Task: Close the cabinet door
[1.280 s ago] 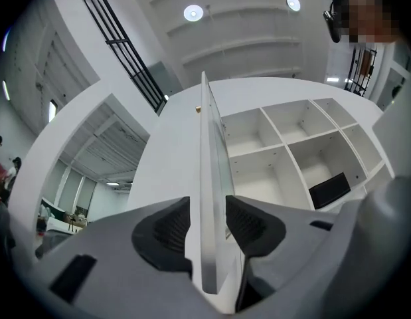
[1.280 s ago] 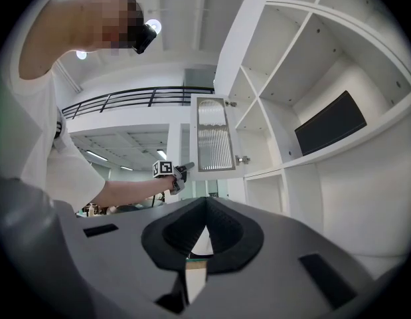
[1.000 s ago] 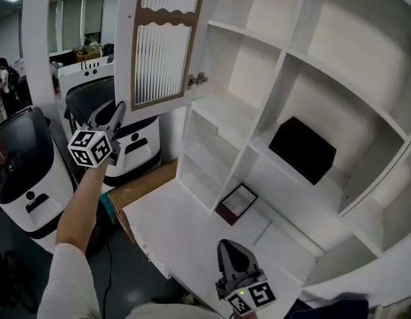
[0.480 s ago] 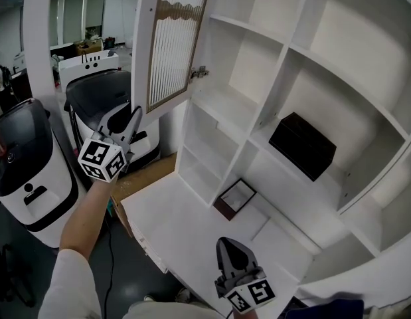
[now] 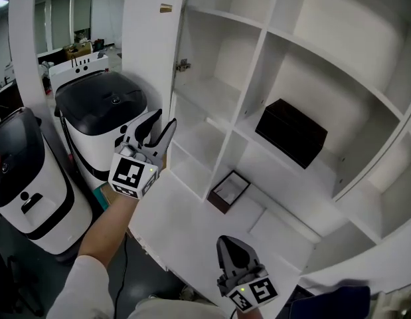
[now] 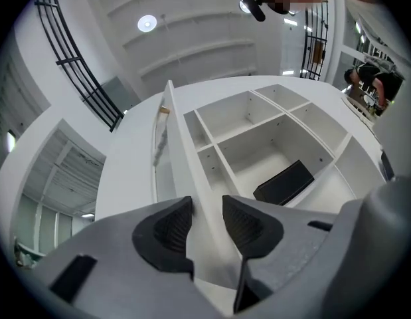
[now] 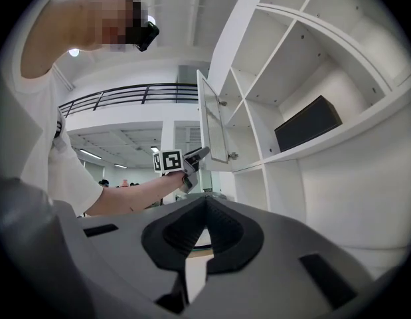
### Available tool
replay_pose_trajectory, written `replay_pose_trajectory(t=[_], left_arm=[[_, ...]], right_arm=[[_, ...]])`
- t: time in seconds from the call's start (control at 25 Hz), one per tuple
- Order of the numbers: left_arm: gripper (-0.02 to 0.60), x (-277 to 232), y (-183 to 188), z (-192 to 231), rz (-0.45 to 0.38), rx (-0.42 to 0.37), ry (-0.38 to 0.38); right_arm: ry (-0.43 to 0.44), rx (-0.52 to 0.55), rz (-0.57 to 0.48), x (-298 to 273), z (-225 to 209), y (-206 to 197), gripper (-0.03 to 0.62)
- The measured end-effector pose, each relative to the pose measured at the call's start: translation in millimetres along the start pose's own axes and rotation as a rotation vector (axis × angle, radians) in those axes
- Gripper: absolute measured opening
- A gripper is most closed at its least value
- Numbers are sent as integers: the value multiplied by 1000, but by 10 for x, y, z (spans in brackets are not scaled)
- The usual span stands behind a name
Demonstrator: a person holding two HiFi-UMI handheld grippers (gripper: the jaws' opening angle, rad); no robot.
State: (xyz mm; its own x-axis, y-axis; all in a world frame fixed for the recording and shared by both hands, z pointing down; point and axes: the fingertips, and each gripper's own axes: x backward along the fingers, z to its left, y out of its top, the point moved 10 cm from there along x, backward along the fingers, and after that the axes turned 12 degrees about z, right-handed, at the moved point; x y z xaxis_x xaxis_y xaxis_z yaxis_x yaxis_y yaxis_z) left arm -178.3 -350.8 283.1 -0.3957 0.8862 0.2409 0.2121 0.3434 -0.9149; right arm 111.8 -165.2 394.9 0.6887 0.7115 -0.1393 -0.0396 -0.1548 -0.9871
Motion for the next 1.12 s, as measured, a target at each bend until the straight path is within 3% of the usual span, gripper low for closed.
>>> replay_pose_trajectory(t=[0.24,0.48,1.12], left_arm=[[151,-480,72,-511,-1,9,-19],[140,-872,77,-762,20,19,-38],[133,-1640,165,-976,191,-125,-165]], right_arm=[[-98,-23,-19,308,-186,-51,-3],[-185,-60,-33,539,-396,-115,-3],[-193,-81,-36,538,-477,-169,-3]])
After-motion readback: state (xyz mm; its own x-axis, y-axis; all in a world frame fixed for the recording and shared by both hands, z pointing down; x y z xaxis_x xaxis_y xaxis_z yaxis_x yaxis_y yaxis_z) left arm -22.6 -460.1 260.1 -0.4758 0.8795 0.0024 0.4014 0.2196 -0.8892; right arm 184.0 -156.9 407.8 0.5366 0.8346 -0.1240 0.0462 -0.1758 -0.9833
